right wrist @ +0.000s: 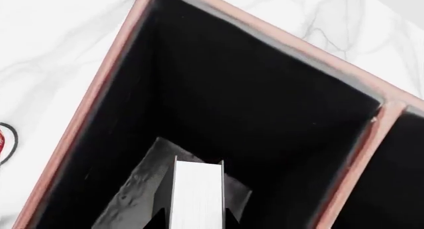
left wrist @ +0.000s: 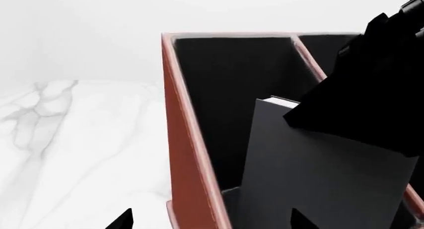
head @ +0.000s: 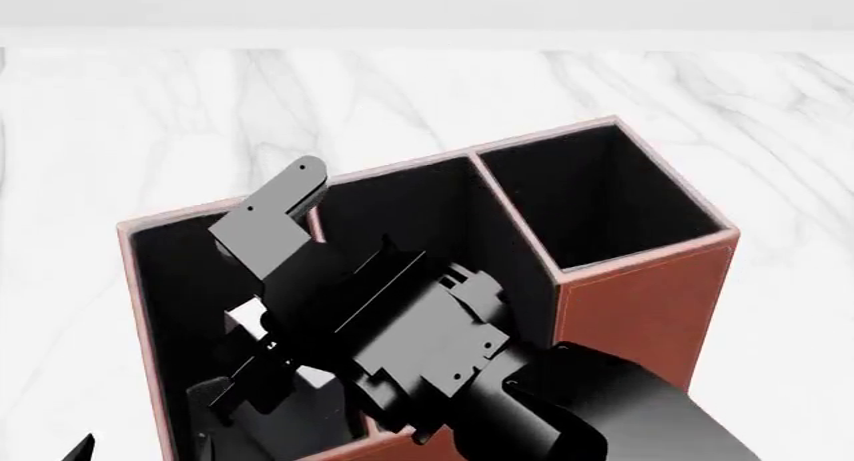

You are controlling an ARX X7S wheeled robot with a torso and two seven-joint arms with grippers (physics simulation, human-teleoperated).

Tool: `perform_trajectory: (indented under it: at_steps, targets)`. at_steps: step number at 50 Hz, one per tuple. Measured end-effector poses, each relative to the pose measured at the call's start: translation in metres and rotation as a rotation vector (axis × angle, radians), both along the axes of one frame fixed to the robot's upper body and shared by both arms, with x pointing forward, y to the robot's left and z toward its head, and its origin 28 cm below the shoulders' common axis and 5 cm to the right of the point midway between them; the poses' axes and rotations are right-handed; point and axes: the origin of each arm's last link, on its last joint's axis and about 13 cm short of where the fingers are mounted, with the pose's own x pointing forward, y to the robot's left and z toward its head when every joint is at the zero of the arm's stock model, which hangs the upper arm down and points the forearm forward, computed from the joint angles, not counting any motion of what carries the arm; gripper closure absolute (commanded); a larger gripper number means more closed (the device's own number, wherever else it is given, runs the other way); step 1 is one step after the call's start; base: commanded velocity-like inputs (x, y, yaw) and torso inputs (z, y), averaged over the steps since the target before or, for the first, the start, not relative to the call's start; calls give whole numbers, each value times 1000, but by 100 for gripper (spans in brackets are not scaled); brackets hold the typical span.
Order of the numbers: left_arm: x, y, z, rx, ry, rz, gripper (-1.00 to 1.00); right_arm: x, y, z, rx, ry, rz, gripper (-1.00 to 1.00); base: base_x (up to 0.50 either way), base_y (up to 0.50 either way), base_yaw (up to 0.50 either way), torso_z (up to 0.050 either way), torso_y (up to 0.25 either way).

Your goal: Pick up the book and place it in the left compartment of the caddy.

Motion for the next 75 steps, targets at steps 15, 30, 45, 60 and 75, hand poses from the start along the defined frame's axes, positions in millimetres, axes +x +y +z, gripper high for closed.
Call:
perform_trajectory:
  at_steps: [15,30,45,60,75]
  targets:
    - [0,0,0,-1,0,0,-100,1,-1,3,4,7,2,-100,0,0,0,0,0]
    - [0,0,0,-2,-1,1,-100,2,-1,4,6,8,-3,-100,0,0,0,0,0]
    - [0,1,1,-7,-3,3,-100,1,-7,28,67,-43,-119,-100,0,0,0,0,0]
    - [-1,1,2,-9,-4,3,-100,-21,-46,37,213,-233,-312,-100,0,0,0,0,0]
    - [-2,0,1,-6,-9,2,-100,-70,-82,14,327,-465,-449,-100,0,0,0,0,0]
